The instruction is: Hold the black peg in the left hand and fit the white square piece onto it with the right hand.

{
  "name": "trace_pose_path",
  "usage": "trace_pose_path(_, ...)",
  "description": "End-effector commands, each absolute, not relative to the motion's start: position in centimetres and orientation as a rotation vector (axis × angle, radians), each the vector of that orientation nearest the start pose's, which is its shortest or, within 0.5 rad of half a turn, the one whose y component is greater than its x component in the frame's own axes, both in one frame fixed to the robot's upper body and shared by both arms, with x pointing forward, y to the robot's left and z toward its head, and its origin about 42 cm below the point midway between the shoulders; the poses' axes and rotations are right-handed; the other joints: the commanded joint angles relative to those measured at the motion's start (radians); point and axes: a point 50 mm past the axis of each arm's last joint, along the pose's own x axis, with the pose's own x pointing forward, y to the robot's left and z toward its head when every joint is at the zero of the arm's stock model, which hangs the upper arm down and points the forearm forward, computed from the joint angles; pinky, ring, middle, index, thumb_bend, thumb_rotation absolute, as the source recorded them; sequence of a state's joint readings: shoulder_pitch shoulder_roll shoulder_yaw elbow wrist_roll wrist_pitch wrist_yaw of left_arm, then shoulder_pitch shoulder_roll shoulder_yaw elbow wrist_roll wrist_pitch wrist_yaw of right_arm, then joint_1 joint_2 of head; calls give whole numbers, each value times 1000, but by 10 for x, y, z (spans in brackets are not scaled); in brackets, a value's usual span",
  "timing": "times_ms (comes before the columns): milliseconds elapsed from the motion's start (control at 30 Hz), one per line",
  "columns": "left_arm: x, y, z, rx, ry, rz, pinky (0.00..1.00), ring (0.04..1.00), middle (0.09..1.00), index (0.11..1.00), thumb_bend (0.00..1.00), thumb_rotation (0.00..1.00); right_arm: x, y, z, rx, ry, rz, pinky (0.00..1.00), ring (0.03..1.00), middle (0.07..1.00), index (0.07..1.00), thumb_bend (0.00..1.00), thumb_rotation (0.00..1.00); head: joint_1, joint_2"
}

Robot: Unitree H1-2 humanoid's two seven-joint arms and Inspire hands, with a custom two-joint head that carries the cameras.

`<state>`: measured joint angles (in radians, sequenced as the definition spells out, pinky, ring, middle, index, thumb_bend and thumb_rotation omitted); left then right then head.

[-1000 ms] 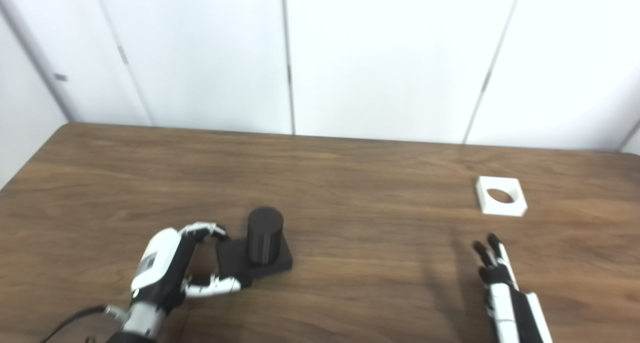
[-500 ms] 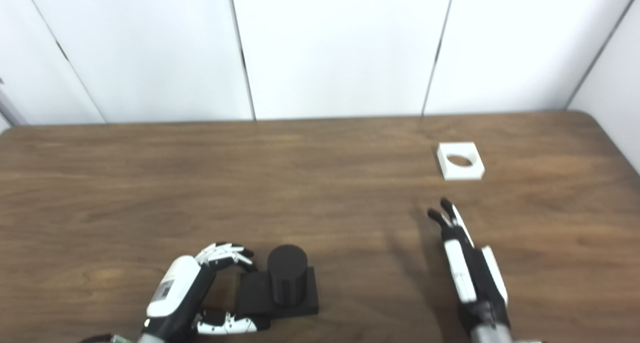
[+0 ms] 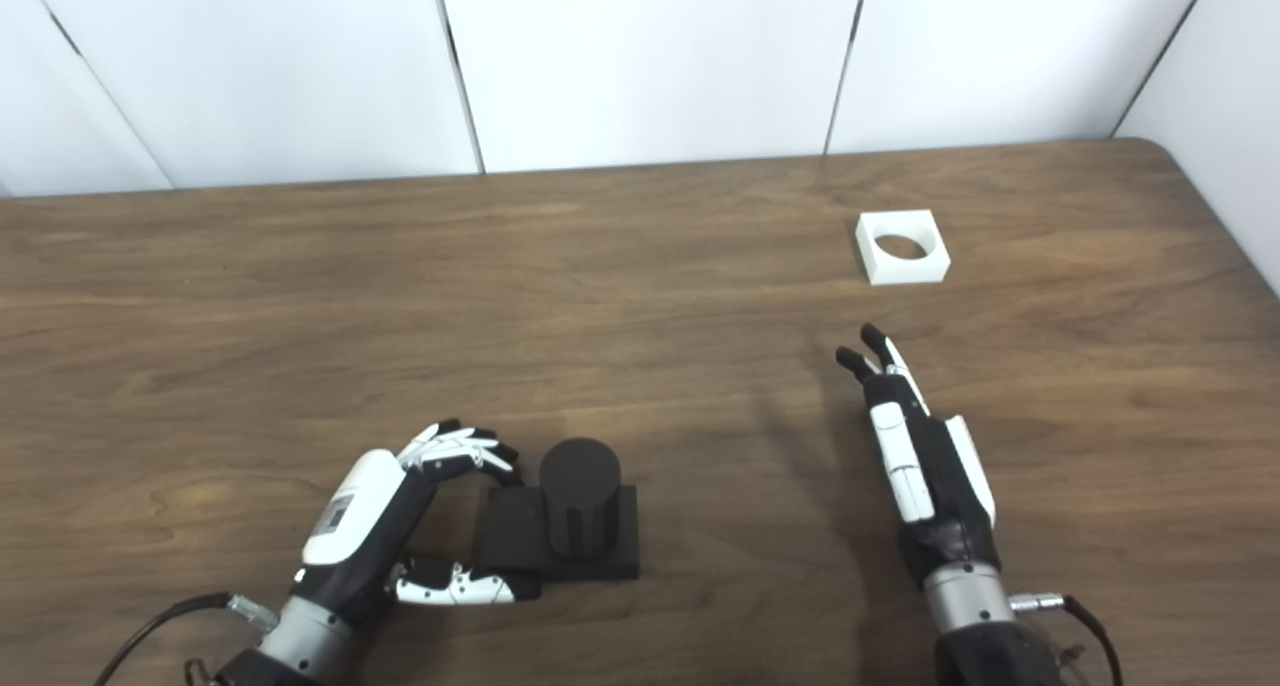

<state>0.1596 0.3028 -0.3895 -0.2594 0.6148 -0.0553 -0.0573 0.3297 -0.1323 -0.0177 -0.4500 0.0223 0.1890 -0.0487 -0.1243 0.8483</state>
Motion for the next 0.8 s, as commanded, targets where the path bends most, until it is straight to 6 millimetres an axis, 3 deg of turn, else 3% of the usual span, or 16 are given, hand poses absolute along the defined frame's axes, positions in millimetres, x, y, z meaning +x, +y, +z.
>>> trace_pose_path(0,201,191,98,874,-142,-532,914,829,750,484,523,49,181,-259,152,-72,-18,-118,1000,958,903,957,606,1000,0,-1)
trace_pose_path(300,200,186,94,915,-190,-523,888,815,739,484,523,48,186,-268,159,-50,-38,-107,1000,969,895,942,606,957,-25,-20)
trace_pose_path(367,200,184,93,913,-192,-523,887,815,738,484,523,48,190,-274,165,-89,-54,-79,1000,975,915,962,593,781,-30,-26)
trace_pose_path(467,200,182,91,918,-193,-521,884,814,738,483,523,49,202,-286,176,-230,-98,-61,979,961,932,963,627,598,-42,-38)
trace_pose_path(600,200,180,90,923,-189,-521,883,814,739,484,523,50,223,-302,194,-360,-126,-64,970,948,937,939,721,509,-56,-57)
trace_pose_path(767,200,178,89,923,-188,-518,878,811,740,484,523,49,258,-322,224,-581,-123,-51,1000,998,969,952,822,372,-82,-76)
